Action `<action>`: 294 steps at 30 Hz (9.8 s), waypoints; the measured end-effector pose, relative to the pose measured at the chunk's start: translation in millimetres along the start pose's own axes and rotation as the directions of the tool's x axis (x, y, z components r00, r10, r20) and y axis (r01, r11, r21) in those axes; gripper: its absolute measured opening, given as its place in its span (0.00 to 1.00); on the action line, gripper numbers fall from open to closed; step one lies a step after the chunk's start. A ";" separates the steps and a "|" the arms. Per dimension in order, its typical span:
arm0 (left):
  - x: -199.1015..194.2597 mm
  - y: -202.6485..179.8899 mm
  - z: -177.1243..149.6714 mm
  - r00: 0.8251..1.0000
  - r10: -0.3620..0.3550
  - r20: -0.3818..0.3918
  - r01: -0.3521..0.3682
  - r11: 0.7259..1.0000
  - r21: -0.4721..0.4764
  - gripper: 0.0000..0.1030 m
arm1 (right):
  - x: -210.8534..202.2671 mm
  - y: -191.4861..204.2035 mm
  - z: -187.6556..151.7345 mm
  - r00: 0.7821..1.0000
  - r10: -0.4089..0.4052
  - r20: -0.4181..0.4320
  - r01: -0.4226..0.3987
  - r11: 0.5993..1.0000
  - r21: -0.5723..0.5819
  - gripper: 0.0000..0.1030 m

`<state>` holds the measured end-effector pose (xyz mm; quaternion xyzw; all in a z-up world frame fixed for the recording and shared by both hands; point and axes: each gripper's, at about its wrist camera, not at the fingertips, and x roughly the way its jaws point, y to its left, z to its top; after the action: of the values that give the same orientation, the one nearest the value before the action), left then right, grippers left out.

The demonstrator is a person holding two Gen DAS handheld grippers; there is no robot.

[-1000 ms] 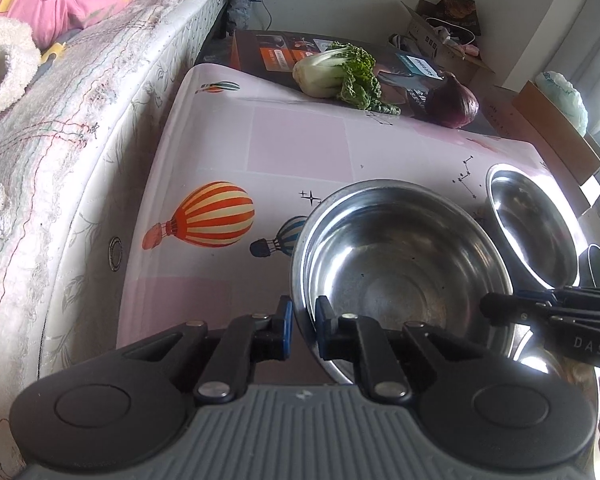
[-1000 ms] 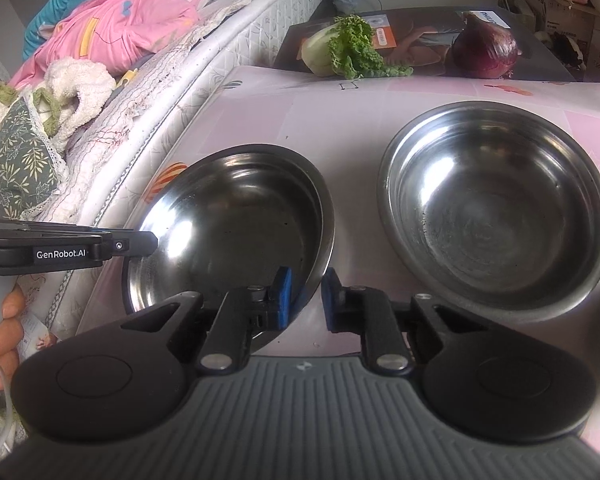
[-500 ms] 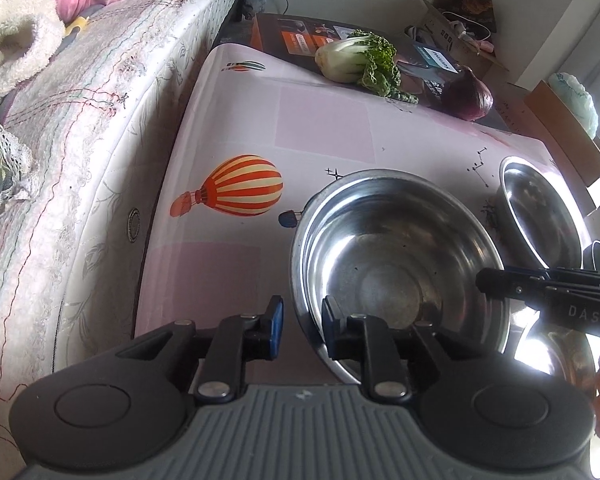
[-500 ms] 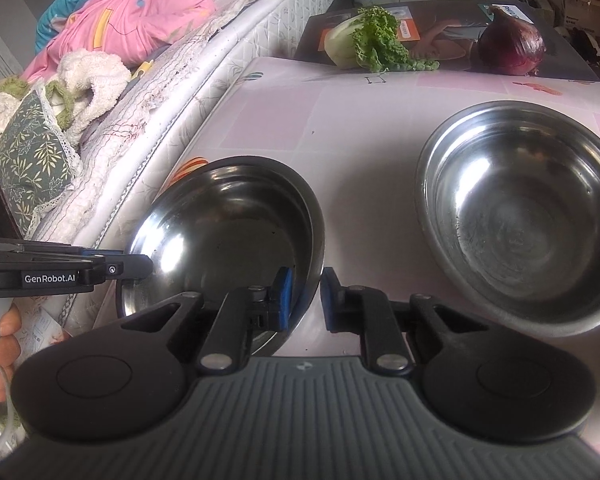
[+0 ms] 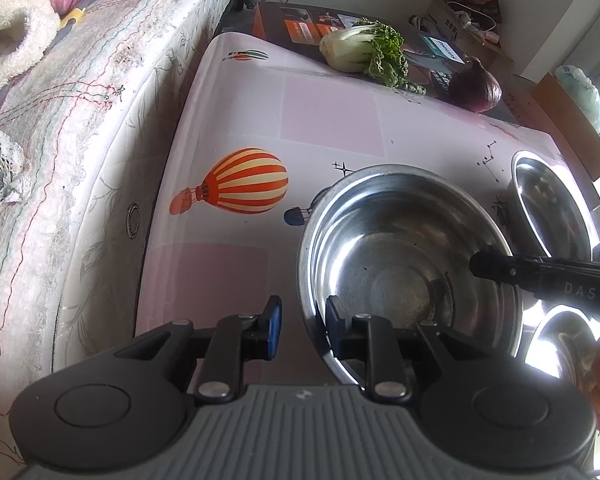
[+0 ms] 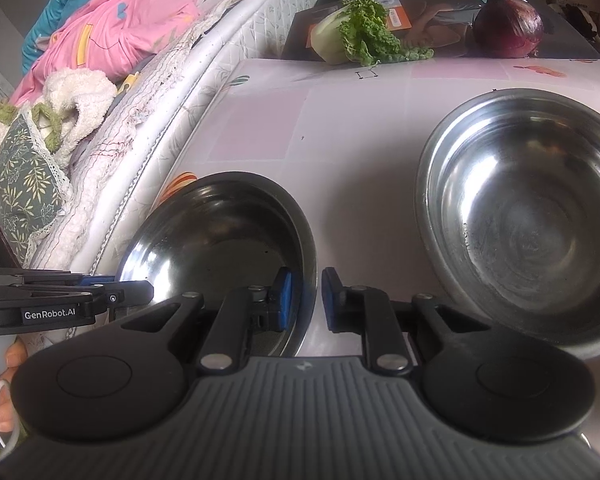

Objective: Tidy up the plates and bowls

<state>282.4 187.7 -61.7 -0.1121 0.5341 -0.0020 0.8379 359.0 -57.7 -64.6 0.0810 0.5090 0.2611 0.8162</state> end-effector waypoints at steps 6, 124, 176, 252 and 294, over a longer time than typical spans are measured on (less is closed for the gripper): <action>0.8 1.8 0.3 1.000 -0.007 0.005 0.007 1.000 -0.011 0.18 | 0.7 3.5 0.9 1.000 0.006 -0.002 -0.006 1.000 -0.004 0.09; -10.9 29.5 9.6 0.998 -0.062 0.022 0.065 0.985 -0.162 0.42 | -8.6 -31.4 2.2 0.999 0.047 -0.002 -0.046 0.990 0.130 0.08; -56.2 -42.9 16.8 0.990 -0.098 0.101 0.100 0.995 -0.012 0.09 | -77.1 -40.9 7.5 0.989 0.112 0.097 -0.126 0.981 0.147 0.06; -114.6 -227.7 -59.4 0.941 -0.220 0.259 0.113 0.921 0.373 0.93 | -361.5 -103.3 -144.1 0.741 -0.544 0.394 0.608 0.793 -0.050 0.99; 42.6 -331.0 -10.6 0.971 -0.238 -0.033 0.235 0.909 0.344 0.26 | -178.2 -306.0 -72.2 0.977 -0.026 0.214 -0.044 0.947 0.317 0.27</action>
<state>329.7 -142.2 -41.2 -0.0270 0.5039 -0.1967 0.8406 339.5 -418.2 -79.7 0.2422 0.4529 0.1685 0.8413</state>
